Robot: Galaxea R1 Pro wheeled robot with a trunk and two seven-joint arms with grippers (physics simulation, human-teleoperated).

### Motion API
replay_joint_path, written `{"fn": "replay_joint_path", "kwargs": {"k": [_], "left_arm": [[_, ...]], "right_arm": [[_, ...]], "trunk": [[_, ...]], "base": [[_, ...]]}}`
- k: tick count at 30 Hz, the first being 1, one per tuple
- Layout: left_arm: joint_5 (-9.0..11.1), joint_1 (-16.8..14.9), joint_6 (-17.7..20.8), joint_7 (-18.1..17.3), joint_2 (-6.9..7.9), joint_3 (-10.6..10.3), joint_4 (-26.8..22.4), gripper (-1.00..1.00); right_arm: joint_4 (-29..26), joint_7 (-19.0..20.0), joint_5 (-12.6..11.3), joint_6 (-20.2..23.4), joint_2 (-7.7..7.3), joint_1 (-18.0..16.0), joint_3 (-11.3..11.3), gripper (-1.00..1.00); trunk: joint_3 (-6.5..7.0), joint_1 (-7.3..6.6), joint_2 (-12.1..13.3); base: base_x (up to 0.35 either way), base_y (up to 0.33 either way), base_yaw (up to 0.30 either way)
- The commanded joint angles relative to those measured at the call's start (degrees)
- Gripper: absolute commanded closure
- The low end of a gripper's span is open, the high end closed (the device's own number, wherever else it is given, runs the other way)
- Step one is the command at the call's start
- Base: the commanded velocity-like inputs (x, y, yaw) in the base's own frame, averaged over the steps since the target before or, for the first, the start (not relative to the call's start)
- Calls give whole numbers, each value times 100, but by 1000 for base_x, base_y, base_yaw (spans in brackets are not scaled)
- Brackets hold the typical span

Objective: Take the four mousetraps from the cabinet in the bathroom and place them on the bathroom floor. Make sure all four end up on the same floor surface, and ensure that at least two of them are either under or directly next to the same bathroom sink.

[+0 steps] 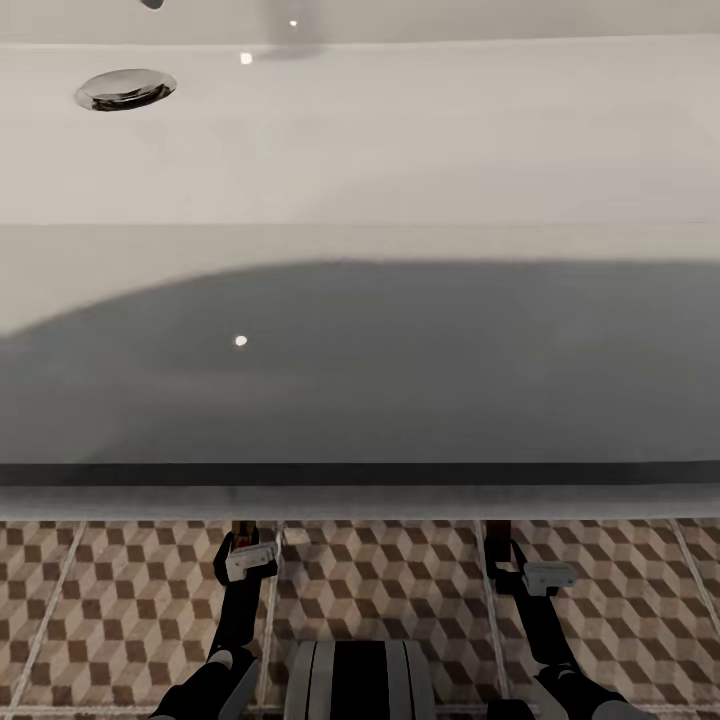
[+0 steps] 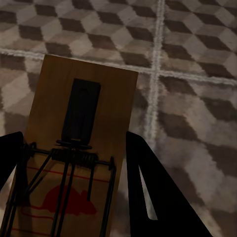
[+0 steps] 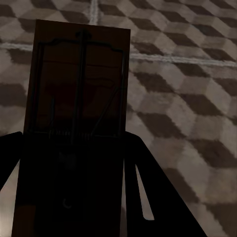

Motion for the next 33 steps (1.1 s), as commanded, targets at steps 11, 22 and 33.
{"fn": "replay_joint_path", "kwargs": {"k": [11, 22, 33], "left_arm": [[35, -3, 142, 20, 8, -64, -1, 100], [38, -21, 1197, 21, 31, -66, -152, 100], [53, -213, 1879, 29, 37, -58, -172, 100]], "right_arm": [[-5, -2, -30, 82, -1, -16, 61, 100], [-278, -1, -28, 1178, -1, -127, 62, 100], [-297, -2, -14, 1846, -1, -261, 62, 100]], "trunk": [[-3, -1, -1], [-3, -1, -1], [-3, -1, -1]], "base": [[0, 0, 0], [0, 0, 0], [0, 0, 0]]}}
